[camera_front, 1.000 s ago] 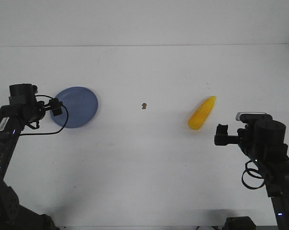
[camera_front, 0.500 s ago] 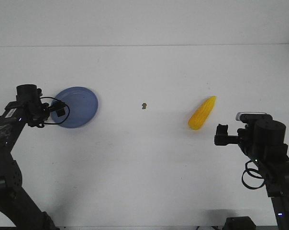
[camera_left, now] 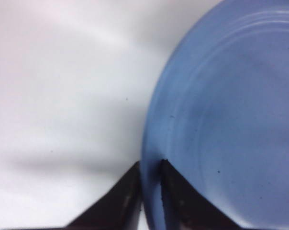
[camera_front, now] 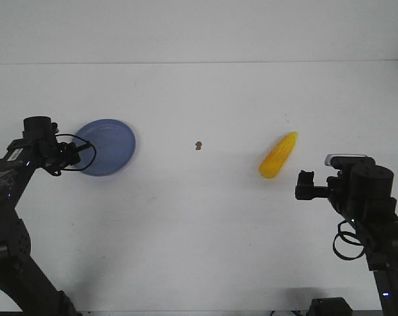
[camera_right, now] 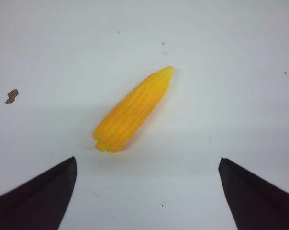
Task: Place corn on plate with both arms
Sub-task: 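Push the blue plate with the left gripper toward the table center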
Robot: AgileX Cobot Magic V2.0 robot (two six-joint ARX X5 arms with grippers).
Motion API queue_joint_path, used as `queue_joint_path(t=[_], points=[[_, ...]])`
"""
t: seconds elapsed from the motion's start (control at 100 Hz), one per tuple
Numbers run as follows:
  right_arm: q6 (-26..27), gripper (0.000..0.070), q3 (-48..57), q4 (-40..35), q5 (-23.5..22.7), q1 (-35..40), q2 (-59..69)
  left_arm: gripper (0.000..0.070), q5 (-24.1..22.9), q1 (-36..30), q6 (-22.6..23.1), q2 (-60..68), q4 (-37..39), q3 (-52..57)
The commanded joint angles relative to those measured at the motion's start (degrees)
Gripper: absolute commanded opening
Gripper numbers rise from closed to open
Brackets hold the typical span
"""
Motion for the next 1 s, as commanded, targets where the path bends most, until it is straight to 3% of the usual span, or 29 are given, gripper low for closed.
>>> queue_joint_path(t=[0.0, 0.28, 0.5, 0.72, 0.99], points=[[-0.46, 0.0623, 1.27, 0.52, 0.04, 0.02, 0.31, 0.0006, 0.66, 0.13, -0.09, 1.49, -0.59, 0.96], [-0.46, 0.0623, 1.27, 0.48, 0.02, 0.04, 0.31, 0.0006, 14.36, 0.7, -1.29, -3.39, -0.52, 0.96], [-0.44, 0.0623, 1.27, 0.5, 0.02, 0.04, 0.31, 0.0006, 21.03, -0.02, -1.53, -12.37, -1.99, 0.96], [-0.46, 0.0623, 1.27, 0.5, 0.04, 0.04, 0.31, 0.0006, 22.1, -4.02, -0.33, -17.66, -6.82, 0.94], [-0.46, 0.0623, 1.27, 0.5, 0.02, 0.04, 0.31, 0.0006, 22.1, -15.47, 1.22, -18.14, -8.68, -0.07]])
